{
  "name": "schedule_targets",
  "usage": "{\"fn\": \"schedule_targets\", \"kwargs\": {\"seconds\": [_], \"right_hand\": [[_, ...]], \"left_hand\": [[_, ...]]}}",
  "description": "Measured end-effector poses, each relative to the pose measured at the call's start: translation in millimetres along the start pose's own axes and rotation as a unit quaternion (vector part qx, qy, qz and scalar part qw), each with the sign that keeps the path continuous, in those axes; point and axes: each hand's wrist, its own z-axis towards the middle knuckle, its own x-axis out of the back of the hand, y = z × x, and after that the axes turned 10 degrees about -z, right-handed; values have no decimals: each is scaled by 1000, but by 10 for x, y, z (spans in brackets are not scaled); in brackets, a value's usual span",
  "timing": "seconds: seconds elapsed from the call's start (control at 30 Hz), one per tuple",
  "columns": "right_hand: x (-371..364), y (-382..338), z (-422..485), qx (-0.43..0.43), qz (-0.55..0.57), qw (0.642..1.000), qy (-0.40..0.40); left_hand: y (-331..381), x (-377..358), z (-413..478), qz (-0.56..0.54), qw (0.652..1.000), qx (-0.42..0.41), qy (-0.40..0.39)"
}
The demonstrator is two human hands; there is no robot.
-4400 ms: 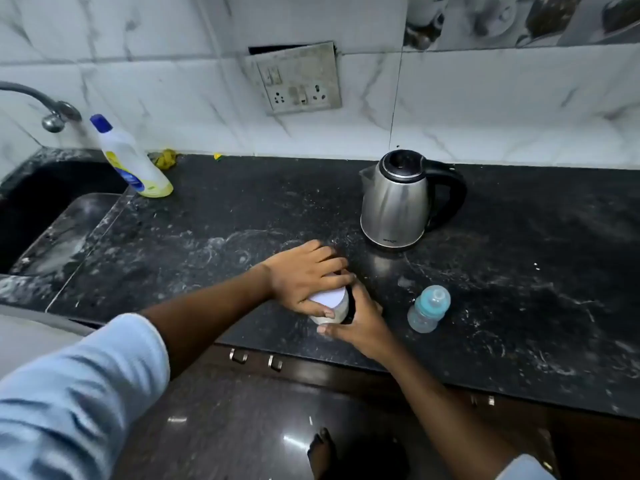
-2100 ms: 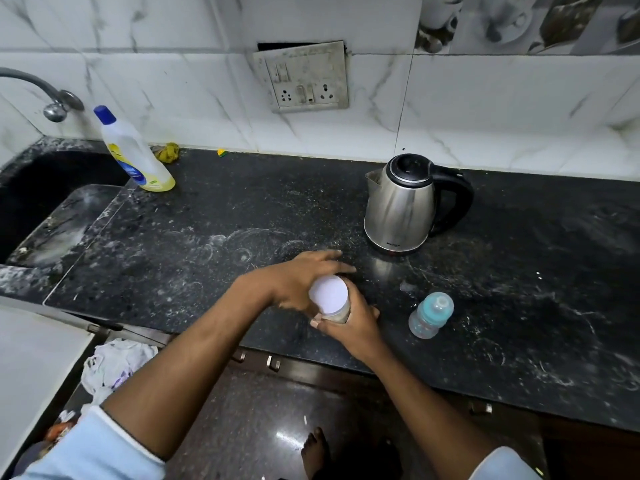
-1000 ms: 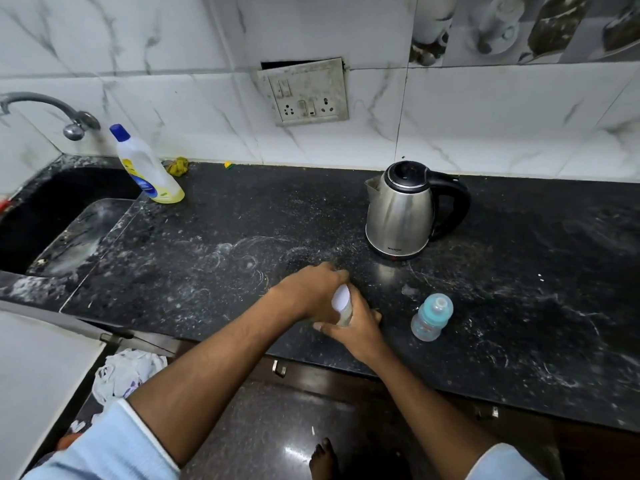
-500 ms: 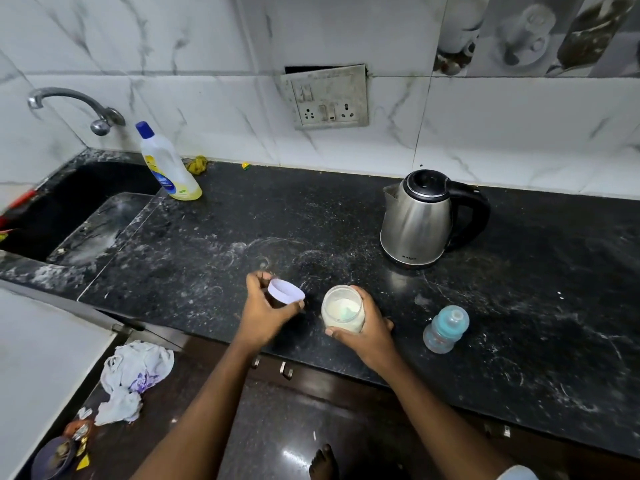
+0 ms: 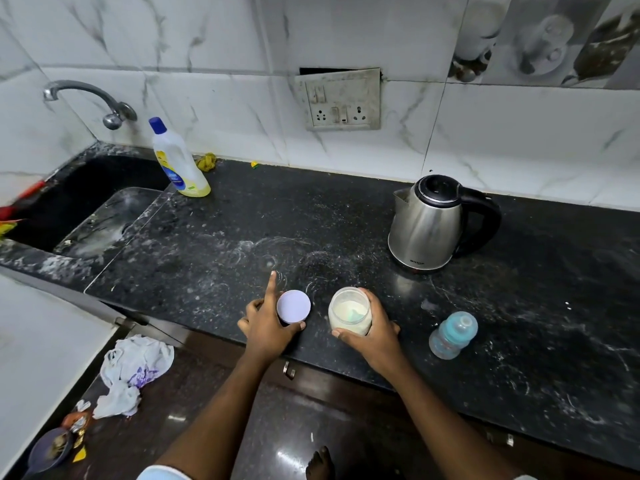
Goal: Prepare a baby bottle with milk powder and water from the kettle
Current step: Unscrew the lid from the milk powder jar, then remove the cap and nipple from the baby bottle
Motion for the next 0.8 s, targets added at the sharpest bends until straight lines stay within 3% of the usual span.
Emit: {"fn": "schedule_targets", "kwargs": {"seconds": [0.2,0.47,0.57,0.63,0.73,0.8], "right_hand": [[-25,10,2,-16,18,1000,-8],[86,37,-146,-55,79,995,-14],[352,-68,-341,-11,109,989,101],[564,-201,-437,67,61,976,199],[1103,-167,-524,122,-108,931,326],[1443,-108,-559,114,-247,905,326]], "left_hand": [[232,107,-101,-46,999,-8,16],[1082,3,-796,-220,951,-203,79],[1341,-215,-989,-268,916,-292,54],[1440,-347,-1051,-261,899,-348,45],[1579,-805,-1066,-239,902,-360,-22],[1621,-1154,-1065,-229,920,-303,-93]]}}
